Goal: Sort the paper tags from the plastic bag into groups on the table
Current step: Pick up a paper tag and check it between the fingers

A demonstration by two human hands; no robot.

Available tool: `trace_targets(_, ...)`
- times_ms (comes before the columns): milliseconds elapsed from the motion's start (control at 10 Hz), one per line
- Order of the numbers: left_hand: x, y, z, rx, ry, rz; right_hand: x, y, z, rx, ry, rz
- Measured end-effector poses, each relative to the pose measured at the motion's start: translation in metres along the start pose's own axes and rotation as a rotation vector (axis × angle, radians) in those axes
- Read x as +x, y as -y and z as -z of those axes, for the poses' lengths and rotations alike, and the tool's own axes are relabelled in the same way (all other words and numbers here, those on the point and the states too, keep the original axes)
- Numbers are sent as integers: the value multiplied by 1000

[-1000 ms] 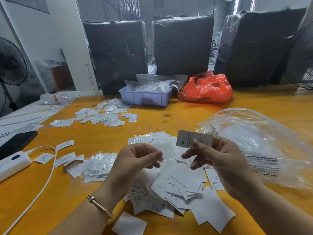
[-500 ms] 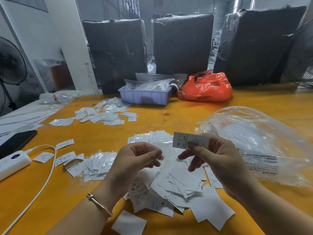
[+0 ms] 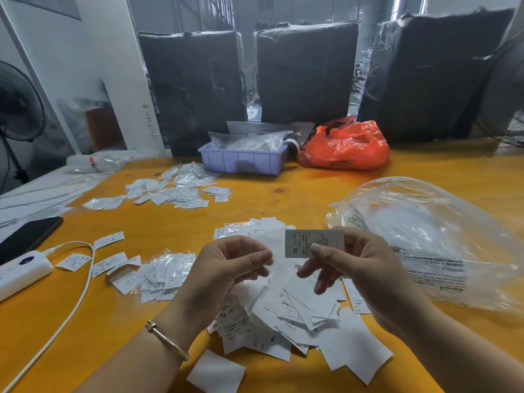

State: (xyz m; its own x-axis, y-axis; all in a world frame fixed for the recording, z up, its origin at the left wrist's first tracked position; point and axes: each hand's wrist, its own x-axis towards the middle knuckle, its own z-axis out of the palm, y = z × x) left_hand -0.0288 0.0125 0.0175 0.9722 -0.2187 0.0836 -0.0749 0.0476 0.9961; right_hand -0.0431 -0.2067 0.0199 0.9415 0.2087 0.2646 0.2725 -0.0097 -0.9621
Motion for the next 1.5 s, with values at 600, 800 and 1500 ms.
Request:
trace_targets(600, -1, 0, -2, 94, 11, -1, 2, -5, 2, -6, -28, 11)
trace_targets(800, -1, 1, 0, 9, 12, 13, 2, -2, 6, 52, -103, 51)
trace_targets(1500, -2, -2, -1, -16, 37, 12, -3, 4, -1, 25, 9, 145)
